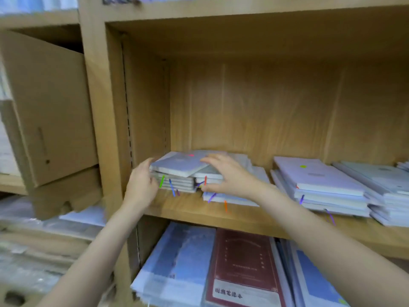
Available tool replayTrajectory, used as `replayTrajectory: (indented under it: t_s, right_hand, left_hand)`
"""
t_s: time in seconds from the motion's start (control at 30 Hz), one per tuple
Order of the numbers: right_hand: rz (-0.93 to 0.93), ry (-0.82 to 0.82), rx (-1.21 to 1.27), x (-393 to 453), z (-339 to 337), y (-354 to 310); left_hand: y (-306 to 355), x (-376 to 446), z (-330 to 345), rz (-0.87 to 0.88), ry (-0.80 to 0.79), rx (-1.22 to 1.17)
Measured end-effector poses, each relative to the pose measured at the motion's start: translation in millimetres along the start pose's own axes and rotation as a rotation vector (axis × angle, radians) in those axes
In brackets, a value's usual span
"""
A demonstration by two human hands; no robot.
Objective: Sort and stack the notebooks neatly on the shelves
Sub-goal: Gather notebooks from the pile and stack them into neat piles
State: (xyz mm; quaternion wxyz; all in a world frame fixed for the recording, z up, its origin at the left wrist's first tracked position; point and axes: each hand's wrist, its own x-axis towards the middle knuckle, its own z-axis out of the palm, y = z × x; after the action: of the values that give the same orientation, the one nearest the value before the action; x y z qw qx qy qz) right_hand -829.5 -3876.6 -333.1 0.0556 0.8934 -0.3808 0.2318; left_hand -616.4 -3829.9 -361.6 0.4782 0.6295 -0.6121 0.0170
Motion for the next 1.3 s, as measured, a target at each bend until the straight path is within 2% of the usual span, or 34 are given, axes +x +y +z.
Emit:
replayTrajectory:
  t_s: [0.1, 0.2, 0.33, 0.43, 0.5, 0.6, 0.67, 0.7, 0.77, 0.8, 0.87, 0.93, 1.07, 1.17, 1.3]
  right_hand:
    - [-0.098, -0.060, -0.231, 28.4, 18.3, -22.1]
    - [-0.127, 0.040, -0.361, 46.5, 27.1, -37.7]
    - [0.014, 0.271, -0.199, 44.2, -7.1, -9.0]
    - [-0.049, 0.394, -0.148, 8.9, -28.4, 24.7]
    - [-0.031, 0.374, -0.156, -18.0, -22.2, 38.5]
    - [0.071, 0.345, -0.096, -41.1, -7.8, 46.8]
    - [0.199, 0.322, 0.038, -45.7, -5.2, 47.6]
    - [0.291, 0.260, 0.153, -46.9, -3.6, 46.7]
    - [0.441, 0.128, 0.362, -50.4, -0.5, 46.2]
    - [0.476, 0.113, 0.410, -52.7, 1.0, 46.6]
    - [0.540, 0.210, 0.459, -57.5, 1.7, 50.3]
    - [0.594, 0.310, 0.492, -60.9, -0.9, 50.7]
    - [0.609, 0.308, 0.450, -64.9, -2.8, 52.8]
    - [0.613, 0.306, 0.443, -65.7, 0.1, 50.1]
    - [0.633, 0.305, 0.623, -67.0, 3.6, 52.1]
  left_hand:
    - [-8.2, 10.8, 0.5, -0.028, -0.157, 0.027]
    - [-15.1, 14.4, 1.1, -0.060, -0.126, -0.002]
    - [-17.5, 16.1, -0.2, -0.026, -0.052, -0.113]
    - [-0.9, 11.7, 11.9, -0.012, -0.145, -0.288]
    - [15.2, 6.1, 27.7, -0.015, -0.239, -0.364]
    - [26.8, 3.8, 46.9, -0.044, -0.264, -0.383]
    - [29.3, 6.7, 49.3, -0.118, -0.284, -0.422]
    - [31.4, 6.8, 47.6, -0.174, -0.288, -0.468]
    - [39.4, 2.7, 40.5, -0.303, -0.299, -0.684]
    - [44.4, -0.4, 37.4, -0.354, -0.324, -0.827]
    - [54.7, -6.9, 36.0, -0.405, -0.384, -1.028]
    - [62.2, -9.7, 39.9, -0.410, -0.384, -1.053]
    - [64.6, -17.1, 48.0, -0.476, -0.242, -0.959]
    - [56.4, -26.1, 52.4, -0.516, -0.315, -0.904]
    - [66.3, -31.1, 46.1, -0.554, -0.367, -1.033]
